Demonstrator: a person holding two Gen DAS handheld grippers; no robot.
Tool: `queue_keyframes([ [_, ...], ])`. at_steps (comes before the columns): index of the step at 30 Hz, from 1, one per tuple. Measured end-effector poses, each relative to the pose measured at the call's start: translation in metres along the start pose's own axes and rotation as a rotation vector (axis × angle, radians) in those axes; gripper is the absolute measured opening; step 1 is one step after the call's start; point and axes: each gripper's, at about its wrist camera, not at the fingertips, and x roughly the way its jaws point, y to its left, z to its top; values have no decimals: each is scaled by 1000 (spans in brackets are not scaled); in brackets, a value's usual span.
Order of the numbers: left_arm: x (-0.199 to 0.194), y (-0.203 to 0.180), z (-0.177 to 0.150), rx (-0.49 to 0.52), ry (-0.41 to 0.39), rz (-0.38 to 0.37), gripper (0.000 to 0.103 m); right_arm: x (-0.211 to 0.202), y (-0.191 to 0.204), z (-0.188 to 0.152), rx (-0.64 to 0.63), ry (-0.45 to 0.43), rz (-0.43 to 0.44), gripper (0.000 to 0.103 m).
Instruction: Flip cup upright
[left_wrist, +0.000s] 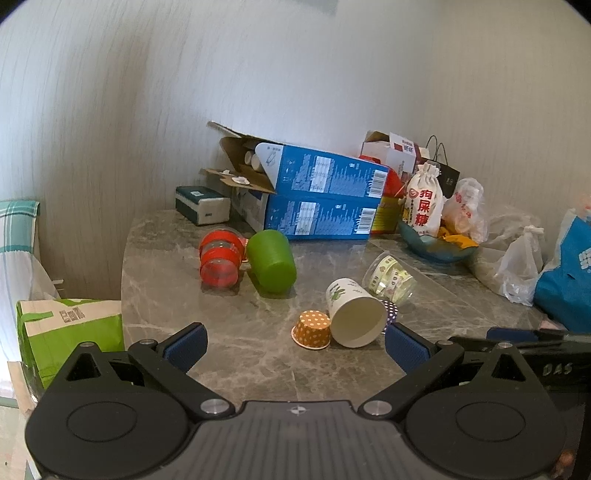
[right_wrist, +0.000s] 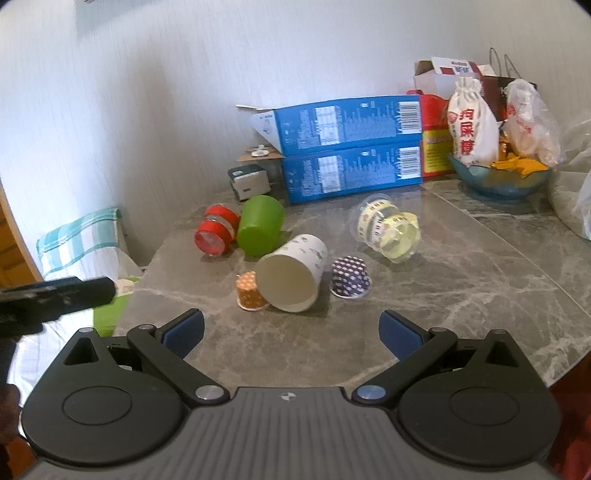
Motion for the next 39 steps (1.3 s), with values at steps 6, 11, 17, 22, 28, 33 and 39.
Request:
queue_keyframes([
  [6,15,18,-1,-23,27,-3,103,6,13,30,-2,-10,42,102],
  [11,22,38,-2,-62,42,-6,103,47,40,85,-75,41,91,102],
  [17,17,67,-6,-96,35,18,103,132,64,135,-95,191,89,102],
  [22,17,97,-10,-160,40,17,103,198,92,151,-29,328,136,100],
  [28,2,118,-16,-180,25,28,103,259,122,145,0,436,61,86],
  [33,-12,139,-23,-224,7,39,103,284,131,139,32,486,16,85],
  [39,-26,148,-32,-248,-12,28,103,309,145,140,21,522,-55,84],
])
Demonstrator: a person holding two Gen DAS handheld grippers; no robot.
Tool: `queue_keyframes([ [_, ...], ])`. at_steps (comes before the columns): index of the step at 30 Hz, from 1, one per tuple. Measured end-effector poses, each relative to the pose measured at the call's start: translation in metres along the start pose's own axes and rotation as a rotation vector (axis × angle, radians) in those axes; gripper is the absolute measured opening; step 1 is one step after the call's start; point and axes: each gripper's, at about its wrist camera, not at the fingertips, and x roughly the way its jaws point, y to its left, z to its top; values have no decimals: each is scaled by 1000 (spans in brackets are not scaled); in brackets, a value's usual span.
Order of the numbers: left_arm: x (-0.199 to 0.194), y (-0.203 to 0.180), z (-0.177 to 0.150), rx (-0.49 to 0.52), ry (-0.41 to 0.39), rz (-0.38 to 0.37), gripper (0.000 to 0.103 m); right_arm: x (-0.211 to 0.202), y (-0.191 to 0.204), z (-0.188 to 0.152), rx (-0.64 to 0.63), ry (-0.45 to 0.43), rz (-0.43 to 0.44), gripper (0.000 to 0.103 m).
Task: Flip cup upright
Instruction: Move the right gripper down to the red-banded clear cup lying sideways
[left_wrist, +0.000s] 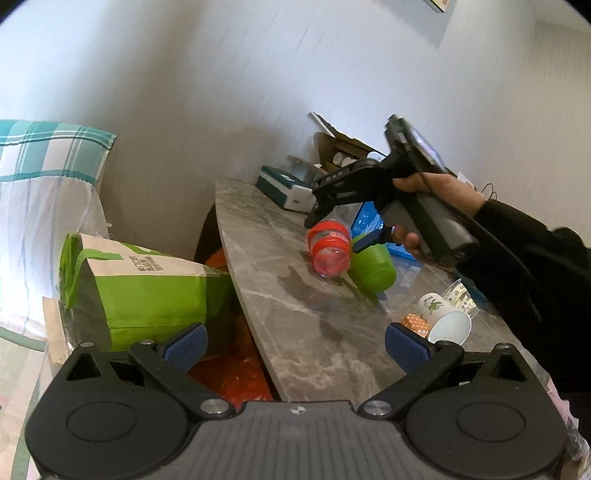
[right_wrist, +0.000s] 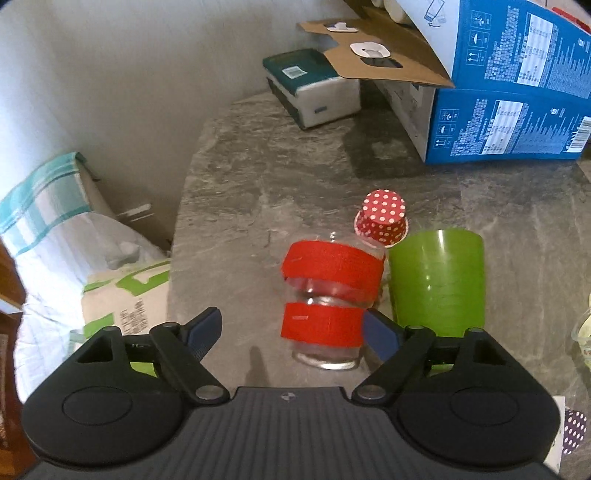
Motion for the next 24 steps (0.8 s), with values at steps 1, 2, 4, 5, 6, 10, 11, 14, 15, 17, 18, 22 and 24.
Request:
queue_keyframes([
  [1,-2,1,-1,-2,-3,0,103,4,1,3,0,11,-15,84],
  [2,-5,3,-2,-5,-6,0,103,9,2,6,1,23,-32,84],
  [4,-8,7,-4,-16,-11,0,103,15,1,11,8,33,-58,84],
  [5,-10,9,-5,-22,-13,2,103,18,2,12,8,37,-69,84],
  [6,-12,10,-5,-27,-14,6,103,21,3,14,8,45,-80,83],
  [10,-19,16,-7,-43,-21,19,103,34,5,12,-2,93,-101,69],
  [11,-20,17,-7,-46,-23,20,103,35,7,11,-7,98,-105,65],
  [14,-22,18,-7,-58,-19,25,103,35,12,7,-32,93,-126,58],
  [15,-23,18,-7,-62,-18,28,103,34,13,5,-40,90,-128,58],
  [17,-25,19,-7,-69,-19,29,103,30,16,1,-54,83,-118,57],
  [18,-26,18,-7,-72,-21,30,103,27,17,-2,-62,76,-114,57],
  [22,-29,14,-7,-85,-24,47,103,1,15,-15,-78,25,-29,56],
  [24,-30,10,-6,-86,-25,40,103,-23,10,-28,-88,2,23,56],
])
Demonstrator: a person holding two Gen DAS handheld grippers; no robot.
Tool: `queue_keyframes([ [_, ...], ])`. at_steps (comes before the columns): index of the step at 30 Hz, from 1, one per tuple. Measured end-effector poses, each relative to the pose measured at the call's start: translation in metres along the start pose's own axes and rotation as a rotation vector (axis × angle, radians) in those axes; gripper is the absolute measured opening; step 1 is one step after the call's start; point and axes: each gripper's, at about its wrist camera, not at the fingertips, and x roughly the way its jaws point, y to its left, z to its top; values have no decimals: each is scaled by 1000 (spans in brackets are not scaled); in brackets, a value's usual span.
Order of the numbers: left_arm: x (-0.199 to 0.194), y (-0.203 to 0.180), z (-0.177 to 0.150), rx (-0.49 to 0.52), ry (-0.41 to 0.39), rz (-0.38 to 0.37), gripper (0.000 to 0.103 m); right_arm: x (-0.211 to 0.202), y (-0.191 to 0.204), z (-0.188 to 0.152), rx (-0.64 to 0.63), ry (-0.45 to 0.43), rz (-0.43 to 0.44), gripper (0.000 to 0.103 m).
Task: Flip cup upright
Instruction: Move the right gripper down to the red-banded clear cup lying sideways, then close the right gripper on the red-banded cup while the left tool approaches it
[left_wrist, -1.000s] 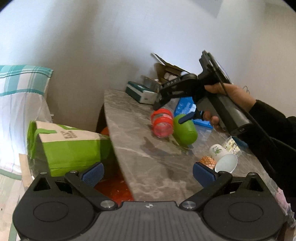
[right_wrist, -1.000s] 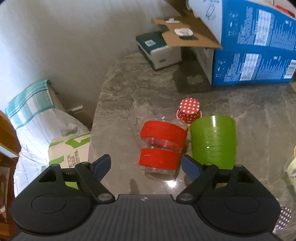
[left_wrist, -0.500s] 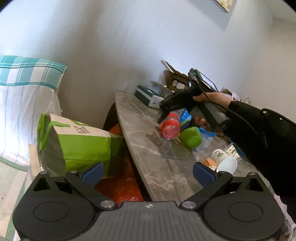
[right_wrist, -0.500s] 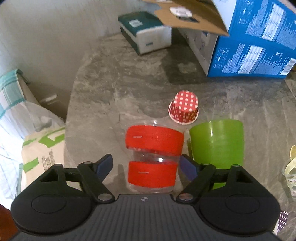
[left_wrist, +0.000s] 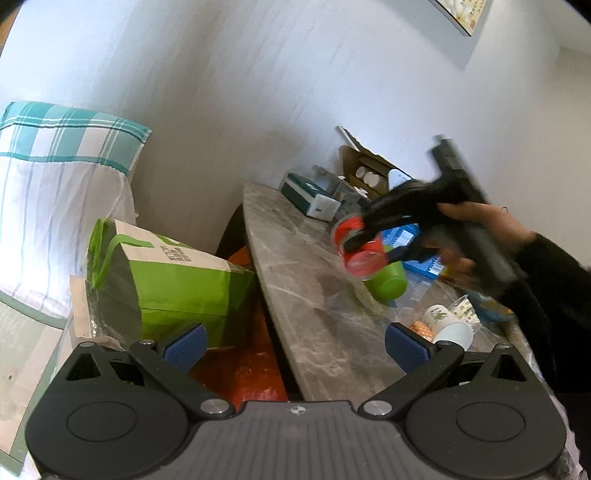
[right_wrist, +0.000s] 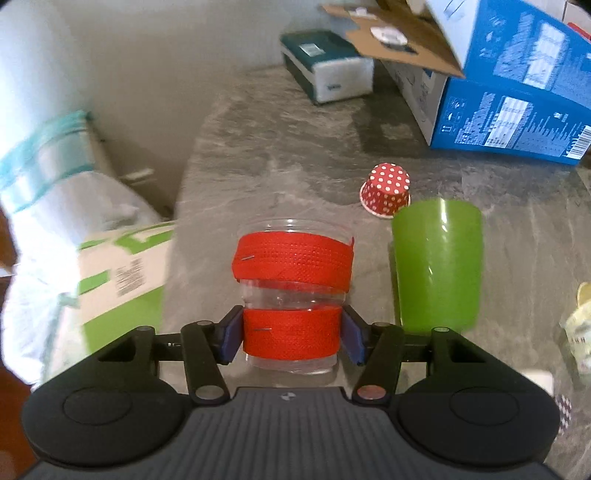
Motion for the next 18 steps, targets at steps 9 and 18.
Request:
queue_keyframes([
  [9,5,-34,0,-38,111,-160,103,-121,-49,-136,-18,-156,84,57],
  [18,47,-90,-13,-145,400,-295,103,-113,-98,-229,125,-109,92,57],
])
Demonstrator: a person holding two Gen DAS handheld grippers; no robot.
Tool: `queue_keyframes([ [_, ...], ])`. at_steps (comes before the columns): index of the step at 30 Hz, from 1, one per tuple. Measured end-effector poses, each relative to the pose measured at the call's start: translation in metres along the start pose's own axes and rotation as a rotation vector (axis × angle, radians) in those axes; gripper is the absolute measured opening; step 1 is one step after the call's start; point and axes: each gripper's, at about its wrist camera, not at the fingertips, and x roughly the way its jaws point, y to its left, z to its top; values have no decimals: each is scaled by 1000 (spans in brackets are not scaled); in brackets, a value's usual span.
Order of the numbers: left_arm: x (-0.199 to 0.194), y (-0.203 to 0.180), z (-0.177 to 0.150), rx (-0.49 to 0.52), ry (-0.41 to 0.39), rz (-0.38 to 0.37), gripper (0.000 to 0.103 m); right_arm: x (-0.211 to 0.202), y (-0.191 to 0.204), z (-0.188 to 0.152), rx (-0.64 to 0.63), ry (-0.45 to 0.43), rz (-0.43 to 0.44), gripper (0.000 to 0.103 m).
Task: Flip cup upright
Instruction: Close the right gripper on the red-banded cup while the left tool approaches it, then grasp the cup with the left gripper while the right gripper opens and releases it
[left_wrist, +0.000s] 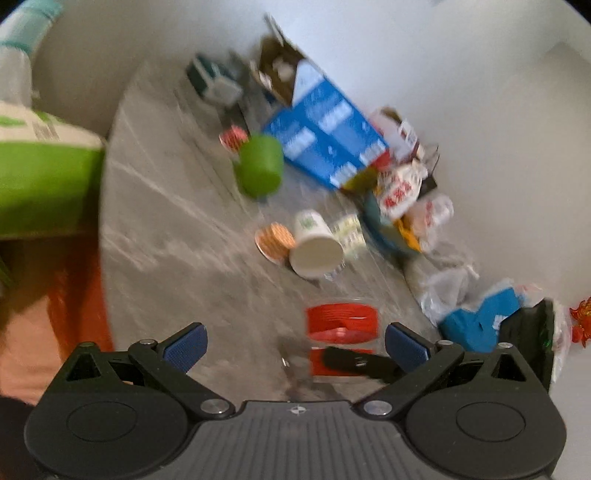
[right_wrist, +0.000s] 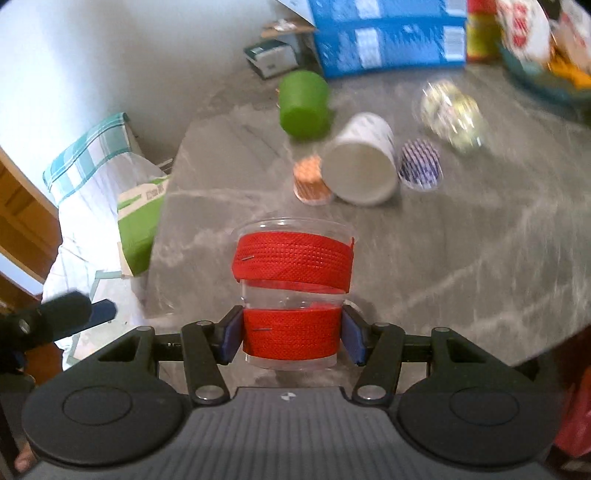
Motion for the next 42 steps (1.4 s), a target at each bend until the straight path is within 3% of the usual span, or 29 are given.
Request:
queue_keyframes([
  [11,78,-31,16,-88,216,77,103,15,-29,-8,36,52,118,57],
  [18,114,-55,12,-29,289,122,96,15,-50,-11,86,54,184,57],
  [25,135,-71,7,38,314,180,94,17,-59,-11,108,59,231,57],
  [27,139,-72,7,44,321,197,86,18,-61,-10,108,62,241,57],
  [31,144,-75,6,70,322,222,83,18,-65,-9,107,66,262,57],
  [35,146,-78,6,85,313,248,73,19,-69,-8,111,69,280,57],
  [42,150,-78,6,96,317,245,69,18,-74,-9,119,63,295,60],
])
